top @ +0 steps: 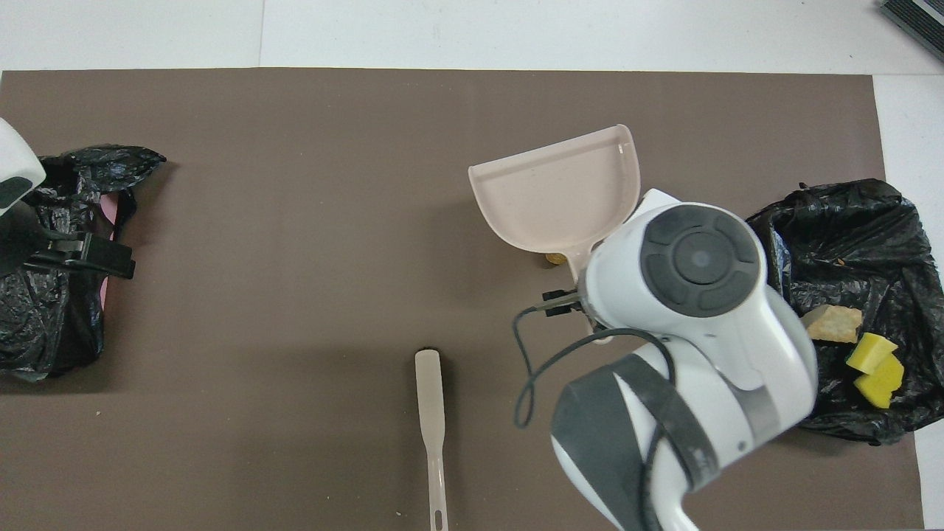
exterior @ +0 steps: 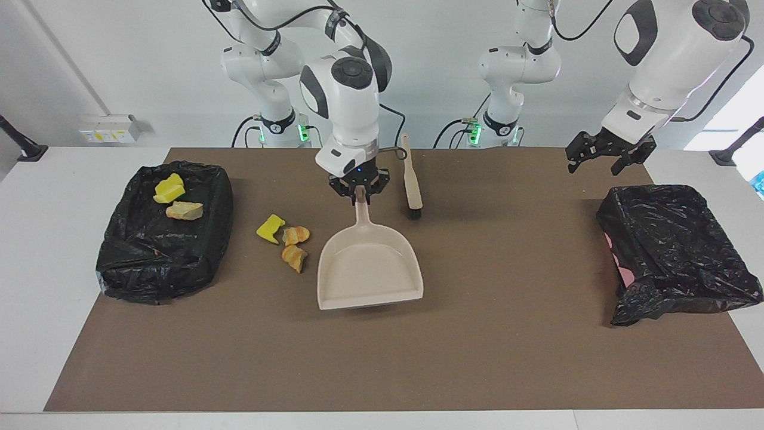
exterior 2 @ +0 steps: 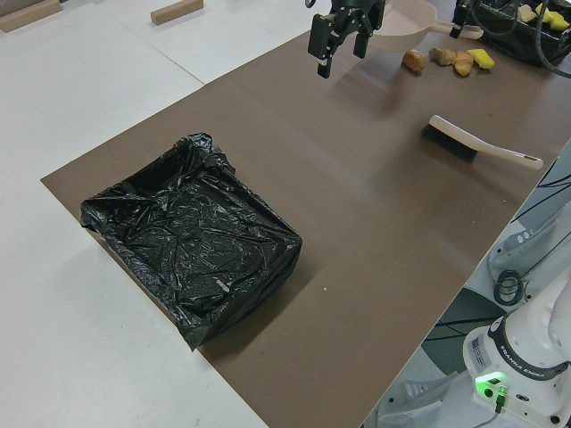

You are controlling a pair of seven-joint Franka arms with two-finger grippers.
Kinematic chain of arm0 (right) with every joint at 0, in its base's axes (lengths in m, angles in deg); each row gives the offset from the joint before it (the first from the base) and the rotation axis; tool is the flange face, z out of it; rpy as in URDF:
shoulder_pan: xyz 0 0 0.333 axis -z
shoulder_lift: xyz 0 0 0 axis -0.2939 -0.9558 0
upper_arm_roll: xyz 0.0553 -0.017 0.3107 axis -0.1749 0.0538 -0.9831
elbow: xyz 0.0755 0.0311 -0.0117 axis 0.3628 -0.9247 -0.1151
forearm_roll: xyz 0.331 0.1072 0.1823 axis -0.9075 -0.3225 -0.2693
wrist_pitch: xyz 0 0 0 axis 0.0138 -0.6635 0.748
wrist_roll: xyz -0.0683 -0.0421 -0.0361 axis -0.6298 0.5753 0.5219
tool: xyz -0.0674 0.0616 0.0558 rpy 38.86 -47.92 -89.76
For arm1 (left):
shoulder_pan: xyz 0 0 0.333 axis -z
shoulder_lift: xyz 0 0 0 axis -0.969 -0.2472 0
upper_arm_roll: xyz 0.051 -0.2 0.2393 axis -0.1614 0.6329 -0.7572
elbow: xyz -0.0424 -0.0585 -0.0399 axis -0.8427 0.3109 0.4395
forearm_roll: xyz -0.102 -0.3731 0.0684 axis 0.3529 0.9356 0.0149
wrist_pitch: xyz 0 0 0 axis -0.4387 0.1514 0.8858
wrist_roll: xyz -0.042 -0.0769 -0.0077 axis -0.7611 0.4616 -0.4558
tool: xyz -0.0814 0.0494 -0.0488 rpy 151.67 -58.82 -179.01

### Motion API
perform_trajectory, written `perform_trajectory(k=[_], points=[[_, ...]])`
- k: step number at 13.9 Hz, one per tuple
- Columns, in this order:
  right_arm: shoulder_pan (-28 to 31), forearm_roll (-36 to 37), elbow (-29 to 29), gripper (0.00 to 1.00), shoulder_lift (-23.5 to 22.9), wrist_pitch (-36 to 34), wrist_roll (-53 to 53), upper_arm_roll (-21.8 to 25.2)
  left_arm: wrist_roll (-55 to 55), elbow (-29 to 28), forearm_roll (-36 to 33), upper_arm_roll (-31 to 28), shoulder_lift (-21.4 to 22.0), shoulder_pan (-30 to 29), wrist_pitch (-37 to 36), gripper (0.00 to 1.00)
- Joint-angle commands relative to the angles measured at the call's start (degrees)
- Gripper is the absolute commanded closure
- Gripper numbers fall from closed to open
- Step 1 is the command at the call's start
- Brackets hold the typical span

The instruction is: Sweep and dump trash in bin

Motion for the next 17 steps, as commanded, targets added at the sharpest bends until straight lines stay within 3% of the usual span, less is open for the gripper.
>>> perform_trajectory(k=[1, 4, 7, 8, 9, 10, 12, 13, 14, 15, 17], points=[[-3.74, 0.50, 10.00, 1.00, -9.33, 0.96, 5.59, 0.18, -0.19, -2.58, -0.91, -0.40, 1.16, 1.33, 2.79, 0.00], [-7.97, 6.12, 10.54, 1.00, -15.40, 8.87, 12.27, 0.36, -0.80, -3.11, -0.91, -0.40, 0.73, 2.73, 4.11, 0.00], [-8.33, 7.72, 12.74, 1.00, -18.14, 10.30, 12.90, 0.27, -1.15, -3.20, -0.91, -0.49, -0.15, 4.23, 5.60, 0.00], [-7.98, 7.02, 12.39, 0.92, -18.06, 10.47, 12.99, 0.01, -1.94, -3.37, -0.91, -0.49, -0.42, 5.36, 6.56, 0.00], [-7.54, 6.75, 11.17, 0.75, -18.05, 12.65, 13.77, 0.01, -2.99, -3.72, -0.91, -0.49, -1.12, 6.15, 7.35, 0.00], [-7.01, 6.66, 8.55, 0.67, -17.45, 14.24, 14.56, -0.08, -4.13, -3.81, -0.91, -0.40, -1.64, 6.42, 7.88, 0.00], [-5.78, 6.66, 7.21, 0.63, -17.09, 14.43, 14.57, -0.78, -6.60, -3.90, -0.91, -0.40, -3.14, 8.27, 9.73, 0.00], [-5.78, 6.75, 6.77, 0.56, -16.65, 14.17, 14.57, -0.87, -7.04, -3.81, -0.91, -0.49, -3.93, 8.62, 10.69, 0.00], [-6.30, 6.84, 6.33, 0.43, -16.13, 13.64, 14.31, -0.87, -7.39, -3.81, -0.91, -0.40, -4.63, 9.15, 11.83, 0.00], [-6.65, 7.10, 6.15, 0.01, -15.51, 12.86, 14.31, -0.87, -7.83, -3.81, -0.82, -0.40, -5.60, 9.24, 12.80, 0.00], [-6.57, 7.10, 5.80, 0.00, -12.89, 8.65, 14.92, -0.87, -9.94, -3.81, -0.82, -0.40, -7.70, 10.90, 15.35, 0.00]])
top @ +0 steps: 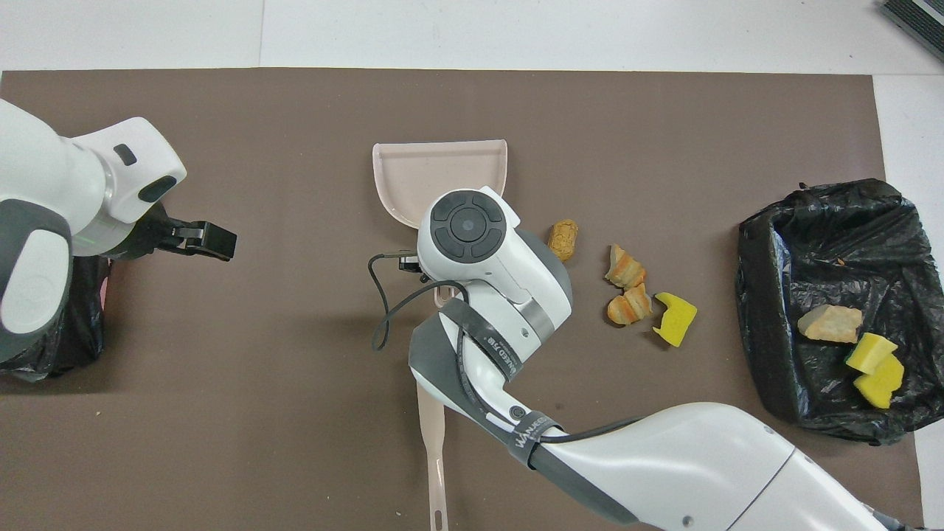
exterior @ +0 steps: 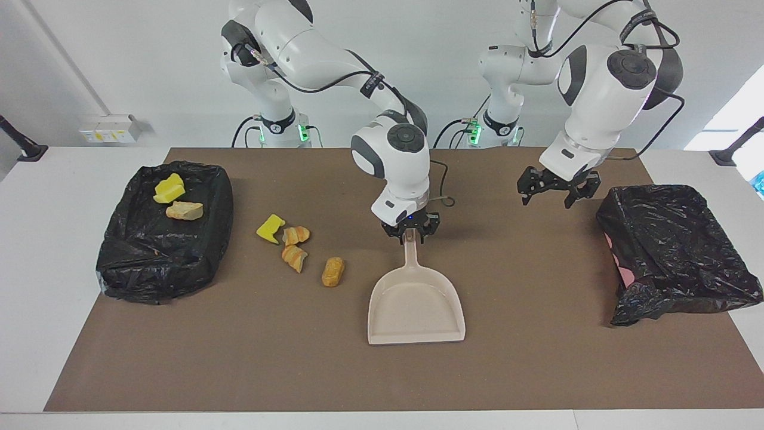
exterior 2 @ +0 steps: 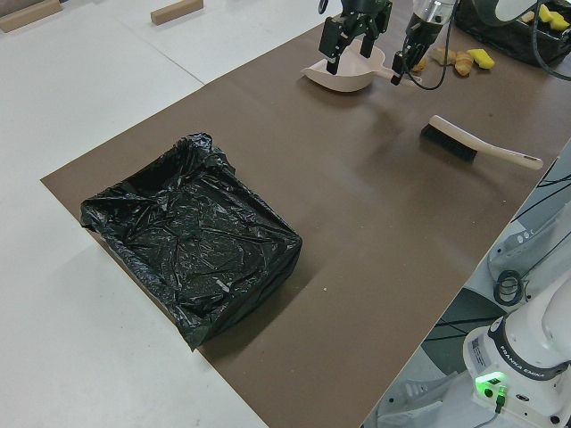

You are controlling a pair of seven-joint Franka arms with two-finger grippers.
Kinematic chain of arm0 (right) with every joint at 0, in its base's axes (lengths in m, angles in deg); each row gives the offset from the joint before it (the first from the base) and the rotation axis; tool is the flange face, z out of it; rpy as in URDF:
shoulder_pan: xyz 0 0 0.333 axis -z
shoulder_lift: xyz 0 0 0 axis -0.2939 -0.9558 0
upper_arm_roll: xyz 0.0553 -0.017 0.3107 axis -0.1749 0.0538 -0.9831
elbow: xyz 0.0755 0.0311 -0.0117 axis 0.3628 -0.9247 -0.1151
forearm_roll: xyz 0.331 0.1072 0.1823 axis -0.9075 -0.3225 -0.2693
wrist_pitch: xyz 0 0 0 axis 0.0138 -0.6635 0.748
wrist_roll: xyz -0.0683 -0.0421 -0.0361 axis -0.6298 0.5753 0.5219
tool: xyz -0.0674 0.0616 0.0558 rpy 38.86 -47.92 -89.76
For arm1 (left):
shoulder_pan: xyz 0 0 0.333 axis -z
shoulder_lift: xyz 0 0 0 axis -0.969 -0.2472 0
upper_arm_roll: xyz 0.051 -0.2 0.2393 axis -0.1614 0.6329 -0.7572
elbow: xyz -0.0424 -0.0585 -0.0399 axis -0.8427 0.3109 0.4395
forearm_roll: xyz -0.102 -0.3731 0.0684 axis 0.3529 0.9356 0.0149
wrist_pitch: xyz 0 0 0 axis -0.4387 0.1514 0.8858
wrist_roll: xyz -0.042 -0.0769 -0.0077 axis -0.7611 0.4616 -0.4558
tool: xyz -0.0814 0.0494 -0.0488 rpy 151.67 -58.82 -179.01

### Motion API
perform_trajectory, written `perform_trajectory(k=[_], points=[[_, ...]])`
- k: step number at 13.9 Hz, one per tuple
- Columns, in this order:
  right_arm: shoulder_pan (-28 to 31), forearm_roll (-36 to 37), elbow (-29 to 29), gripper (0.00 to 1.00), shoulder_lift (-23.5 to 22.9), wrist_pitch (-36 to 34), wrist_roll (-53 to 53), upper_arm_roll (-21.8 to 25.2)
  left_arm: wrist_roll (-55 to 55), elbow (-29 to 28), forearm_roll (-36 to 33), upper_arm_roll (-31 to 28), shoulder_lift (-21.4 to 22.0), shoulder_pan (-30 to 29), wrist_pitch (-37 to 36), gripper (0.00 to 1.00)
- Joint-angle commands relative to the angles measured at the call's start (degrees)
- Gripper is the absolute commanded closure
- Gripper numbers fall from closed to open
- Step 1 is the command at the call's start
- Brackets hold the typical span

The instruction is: Sweep and dump trash in bin

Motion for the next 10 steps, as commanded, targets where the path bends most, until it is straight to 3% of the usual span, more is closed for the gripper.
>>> perform_trajectory(k=[1, 5, 8, 10], points=[[1.21, 0.18, -4.31, 0.00, 6.88, -3.52, 1.83, -0.65, -3.72, -0.48, -0.47, -0.62, -2.50, 2.27, 4.01, 0.00], [0.78, -8.16, -18.00, 0.00, 21.55, -5.46, 0.34, -1.18, -5.58, -0.39, -0.20, -0.62, -7.94, 4.29, 10.78, 0.00], [-3.08, -12.12, -27.50, 0.00, 28.94, -4.94, -1.06, -1.53, -9.87, 0.84, 0.76, -0.71, -11.63, 7.54, 14.12, 0.00], [-5.53, -18.77, -33.22, 0.00, 32.55, -1.87, -5.35, -1.62, -15.22, 2.68, 0.85, -0.71, -14.18, 10.43, 15.27, 0.00]])
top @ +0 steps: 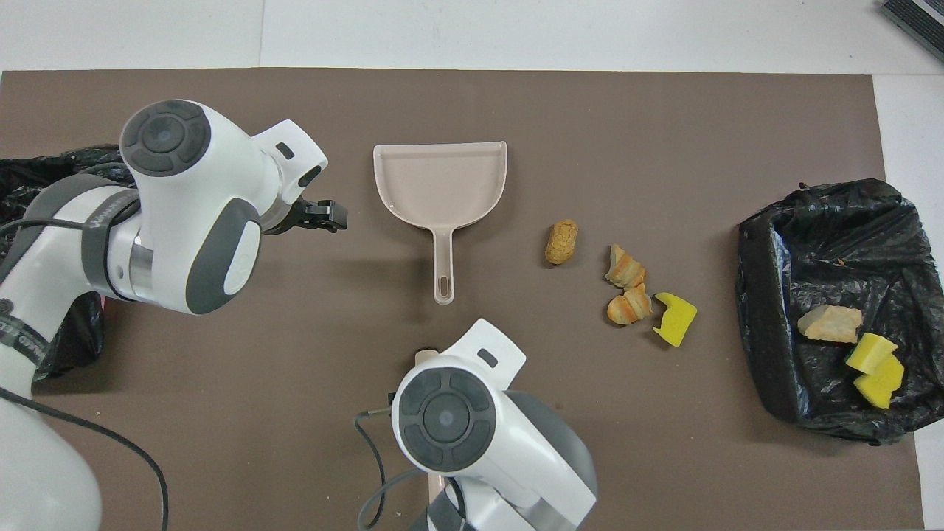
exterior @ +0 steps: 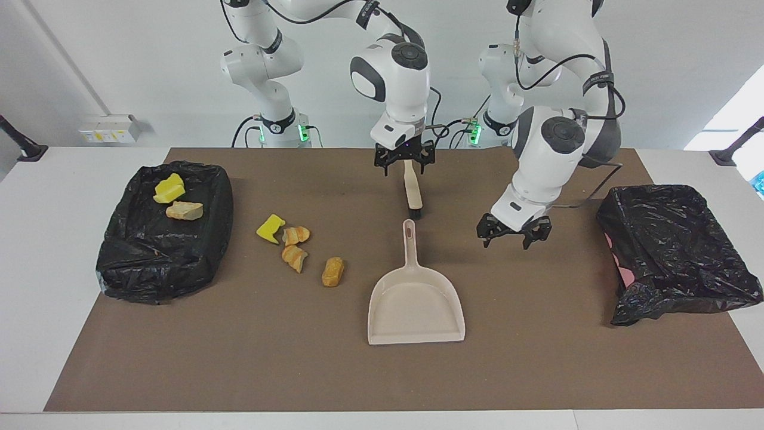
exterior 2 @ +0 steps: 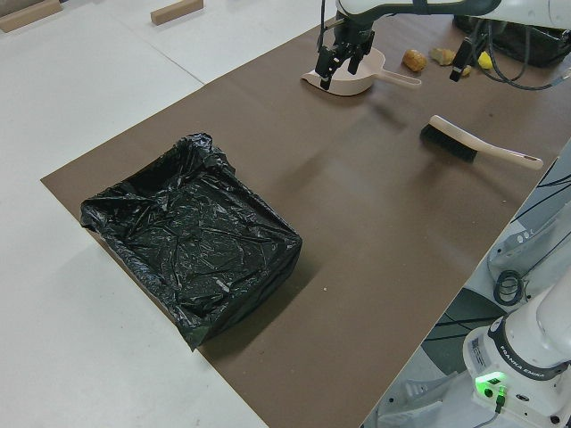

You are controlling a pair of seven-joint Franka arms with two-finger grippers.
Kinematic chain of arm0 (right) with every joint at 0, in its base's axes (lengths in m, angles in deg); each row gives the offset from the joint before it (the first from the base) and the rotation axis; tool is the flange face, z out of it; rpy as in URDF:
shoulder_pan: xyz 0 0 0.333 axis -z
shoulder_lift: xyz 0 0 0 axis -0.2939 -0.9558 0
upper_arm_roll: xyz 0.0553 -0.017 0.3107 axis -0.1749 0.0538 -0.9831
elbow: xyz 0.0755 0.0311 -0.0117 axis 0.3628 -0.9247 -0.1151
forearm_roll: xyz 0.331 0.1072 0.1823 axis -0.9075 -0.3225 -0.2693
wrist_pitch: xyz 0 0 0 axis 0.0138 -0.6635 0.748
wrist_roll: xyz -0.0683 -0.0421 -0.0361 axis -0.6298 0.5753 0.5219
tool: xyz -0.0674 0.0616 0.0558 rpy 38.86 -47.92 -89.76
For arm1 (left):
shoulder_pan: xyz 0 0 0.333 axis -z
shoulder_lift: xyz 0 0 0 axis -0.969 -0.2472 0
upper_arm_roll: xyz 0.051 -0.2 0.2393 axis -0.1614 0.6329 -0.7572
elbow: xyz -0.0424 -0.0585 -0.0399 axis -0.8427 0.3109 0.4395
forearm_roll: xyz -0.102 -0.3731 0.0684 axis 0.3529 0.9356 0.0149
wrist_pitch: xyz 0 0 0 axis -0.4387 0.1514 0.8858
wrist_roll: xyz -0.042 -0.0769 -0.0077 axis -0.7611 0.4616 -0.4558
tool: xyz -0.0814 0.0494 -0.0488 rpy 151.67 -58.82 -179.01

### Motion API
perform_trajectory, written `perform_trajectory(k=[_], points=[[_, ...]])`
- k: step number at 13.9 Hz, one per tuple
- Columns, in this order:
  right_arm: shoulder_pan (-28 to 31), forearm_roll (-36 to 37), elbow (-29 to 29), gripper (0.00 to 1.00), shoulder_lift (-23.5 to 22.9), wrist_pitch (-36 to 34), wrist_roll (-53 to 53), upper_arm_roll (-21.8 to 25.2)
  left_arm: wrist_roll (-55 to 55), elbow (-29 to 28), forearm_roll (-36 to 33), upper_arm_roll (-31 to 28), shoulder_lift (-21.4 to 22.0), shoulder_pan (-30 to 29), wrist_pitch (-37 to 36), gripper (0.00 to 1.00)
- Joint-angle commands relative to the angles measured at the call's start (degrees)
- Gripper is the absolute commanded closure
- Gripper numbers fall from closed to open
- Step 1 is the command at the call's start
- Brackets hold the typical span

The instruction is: Sweep and dump trash in bin

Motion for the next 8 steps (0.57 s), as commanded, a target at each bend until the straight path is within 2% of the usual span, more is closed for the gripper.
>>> perform_trajectory(k=[1, 2, 4, 7, 8], points=[[-2.43, -7.77, -10.16, 0.00, 6.33, 4.87, -4.86, 0.03, -8.19, 4.54, 0.51, -0.94, -4.03, 5.85, 0.16, 0.00], [-3.06, -8.40, -12.28, 0.00, 6.86, 6.01, -5.04, -0.05, -11.79, 6.82, 0.86, -0.94, -5.61, 7.35, -0.29, 0.00], [-6.83, -8.59, -16.32, 0.00, 7.57, 8.65, -4.25, 0.03, -18.39, 7.28, 1.39, -0.94, -6.76, 10.78, 0.23, 0.00], [-9.11, -8.59, -21.07, 0.00, 7.31, 14.35, -4.08, -0.05, -26.84, 7.54, 1.13, -1.03, -9.92, 15.97, 1.02, 0.00], [-9.65, -8.59, -21.87, 0.00, 7.05, 15.68, -3.73, -0.05, -27.38, 7.72, 1.30, -1.03, -10.63, 15.98, 2.07, 0.00]])
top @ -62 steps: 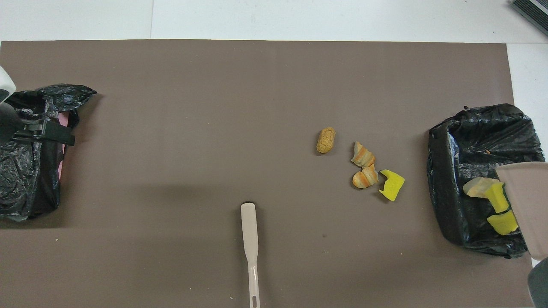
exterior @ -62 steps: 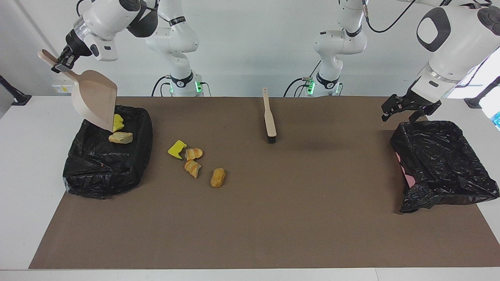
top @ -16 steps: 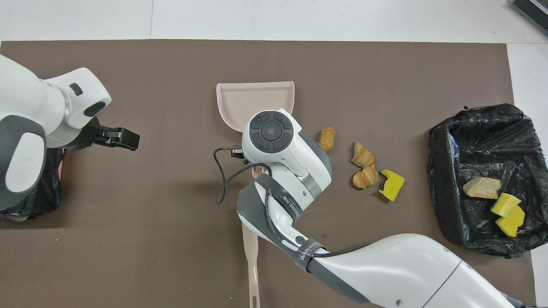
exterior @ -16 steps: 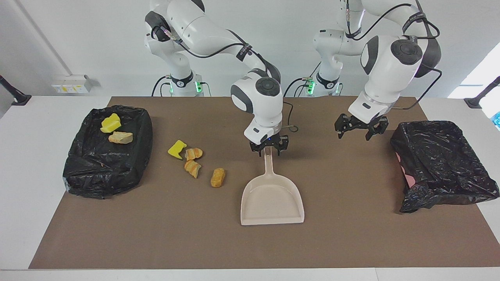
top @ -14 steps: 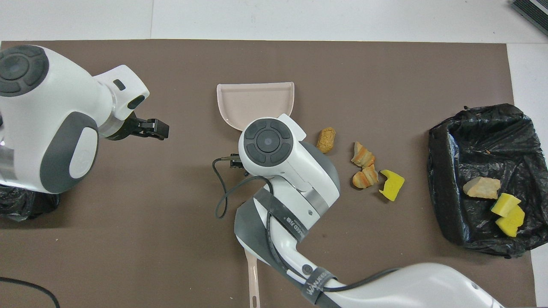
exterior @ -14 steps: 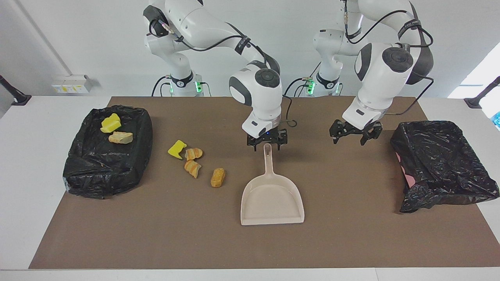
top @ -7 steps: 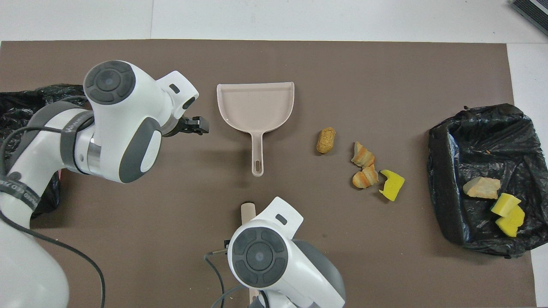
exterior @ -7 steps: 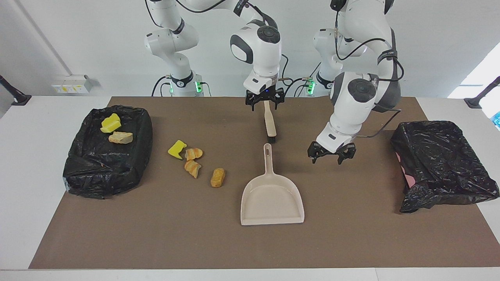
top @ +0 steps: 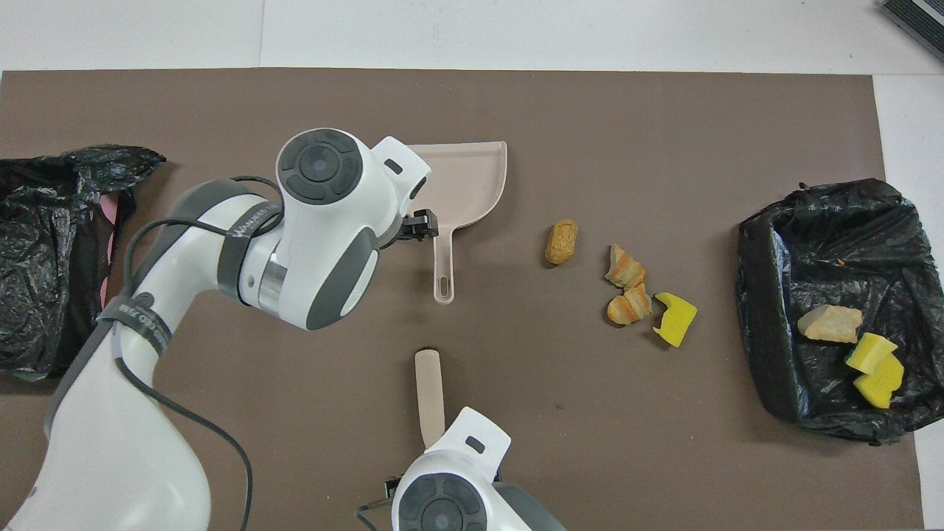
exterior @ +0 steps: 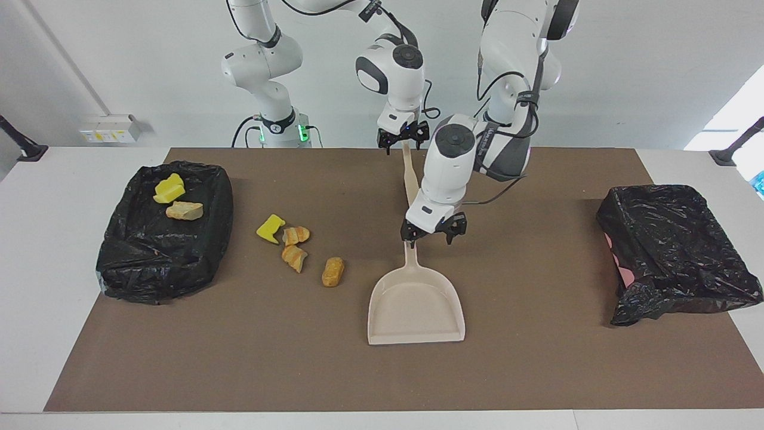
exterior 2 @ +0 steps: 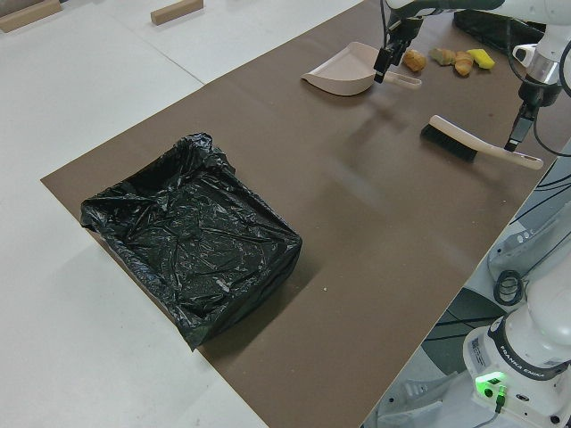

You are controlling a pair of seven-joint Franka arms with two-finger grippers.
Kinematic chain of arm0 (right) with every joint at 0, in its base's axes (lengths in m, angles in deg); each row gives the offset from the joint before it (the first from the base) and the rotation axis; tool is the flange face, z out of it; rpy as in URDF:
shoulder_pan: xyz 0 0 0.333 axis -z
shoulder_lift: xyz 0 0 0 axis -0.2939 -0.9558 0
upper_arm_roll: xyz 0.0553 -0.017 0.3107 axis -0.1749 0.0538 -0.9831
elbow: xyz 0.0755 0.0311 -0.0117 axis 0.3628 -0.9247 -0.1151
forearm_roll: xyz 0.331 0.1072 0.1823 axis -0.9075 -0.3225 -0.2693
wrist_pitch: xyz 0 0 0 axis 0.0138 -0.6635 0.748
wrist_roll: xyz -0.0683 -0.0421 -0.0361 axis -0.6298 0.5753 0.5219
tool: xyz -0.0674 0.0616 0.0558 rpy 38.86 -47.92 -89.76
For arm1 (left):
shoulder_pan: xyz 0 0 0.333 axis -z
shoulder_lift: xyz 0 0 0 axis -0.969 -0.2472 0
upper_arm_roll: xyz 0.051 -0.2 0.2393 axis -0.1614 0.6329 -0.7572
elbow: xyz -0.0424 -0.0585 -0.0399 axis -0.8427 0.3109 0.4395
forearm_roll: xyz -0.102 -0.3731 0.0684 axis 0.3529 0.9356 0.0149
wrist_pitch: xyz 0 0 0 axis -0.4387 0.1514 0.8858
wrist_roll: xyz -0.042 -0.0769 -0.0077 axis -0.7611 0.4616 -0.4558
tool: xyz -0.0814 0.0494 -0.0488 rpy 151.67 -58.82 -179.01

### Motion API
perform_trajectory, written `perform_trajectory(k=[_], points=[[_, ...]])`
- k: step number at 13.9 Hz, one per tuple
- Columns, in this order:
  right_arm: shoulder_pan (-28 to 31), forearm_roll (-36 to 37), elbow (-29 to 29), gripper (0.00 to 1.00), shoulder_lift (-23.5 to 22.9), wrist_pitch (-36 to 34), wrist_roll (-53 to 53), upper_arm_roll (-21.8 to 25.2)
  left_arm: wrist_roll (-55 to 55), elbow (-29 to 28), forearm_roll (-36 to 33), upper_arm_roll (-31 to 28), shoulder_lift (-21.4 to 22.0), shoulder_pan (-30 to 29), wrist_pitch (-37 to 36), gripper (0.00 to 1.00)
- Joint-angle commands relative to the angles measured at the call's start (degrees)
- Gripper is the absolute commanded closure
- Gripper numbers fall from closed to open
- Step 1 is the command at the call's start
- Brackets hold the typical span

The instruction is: Sweep and dump trash in bin

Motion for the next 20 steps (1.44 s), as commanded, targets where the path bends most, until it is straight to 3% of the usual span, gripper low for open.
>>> perform_trajectory(k=[1, 2, 3, 4, 5, 7, 8, 9, 10, 15, 20], points=[[-1.28, -1.68, -3.68, 0.00, 1.45, 3.64, -0.62, 0.09, -2.43, 2.17, 0.75, -1.09, -2.93, 1.61, 1.46, 0.00], [-1.54, -1.68, -3.78, 0.00, 1.36, 3.82, -0.53, 0.09, -2.60, 2.17, 0.75, -1.09, -3.11, 1.78, 1.63, 0.00], [-2.50, -1.68, -3.86, 0.00, 0.84, 4.95, -0.35, 0.09, -2.52, 2.09, 0.75, -1.09, -3.20, 2.13, 1.81, 0.21], [-3.04, -1.68, -4.21, 0.06, 0.57, 5.83, -0.35, 0.18, -2.43, 2.09, 0.66, -1.09, -3.20, 1.96, 1.90, 0.74], [-3.04, -1.68, -4.30, 0.30, 0.57, 6.19, -0.44, 0.18, -2.34, 2.26, 0.75, -1.09, -3.29, 1.96, 1.38, 1.00], [-3.13, -1.42, -3.87, 0.74, 0.22, 6.54, -0.44, 0.26, -1.90, 2.26, 0.48, -1.09, -3.20, 1.35, 0.76, 1.00], [-2.69, -0.89, -3.52, 0.84, -0.57, 6.54, -0.53, 0.35, -1.73, 2.26, 0.22, -1.09, -3.11, 1.26, 0.84, 1.00], [-2.60, -0.37, -3.34, 0.87, -0.75, 6.54, -0.88, 0.44, -1.64, 2.35, 0.04, -1.09, -2.94, 1.17, 0.76, 1.00], [-2.34, 0.25, -3.25, 0.99, -0.92, 6.46, -0.88, 0.53, -1.03, 2.52, -0.22, -1.18, -2.67, 0.82, 0.76, 1.00], [1.52, 2.45, -0.97, 1.00, -0.49, 5.05, -1.23, 0.62, 13.97, 2.88, -0.13, -1.80, 1.10, -3.74, -1.52, 1.00], [8.71, 2.45, -0.88, 1.00, 6.62, -1.79, -4.73, 0.62, 41.10, 1.65, -0.05, -1.80, 4.79, -10.42, -4.24, 1.00]])
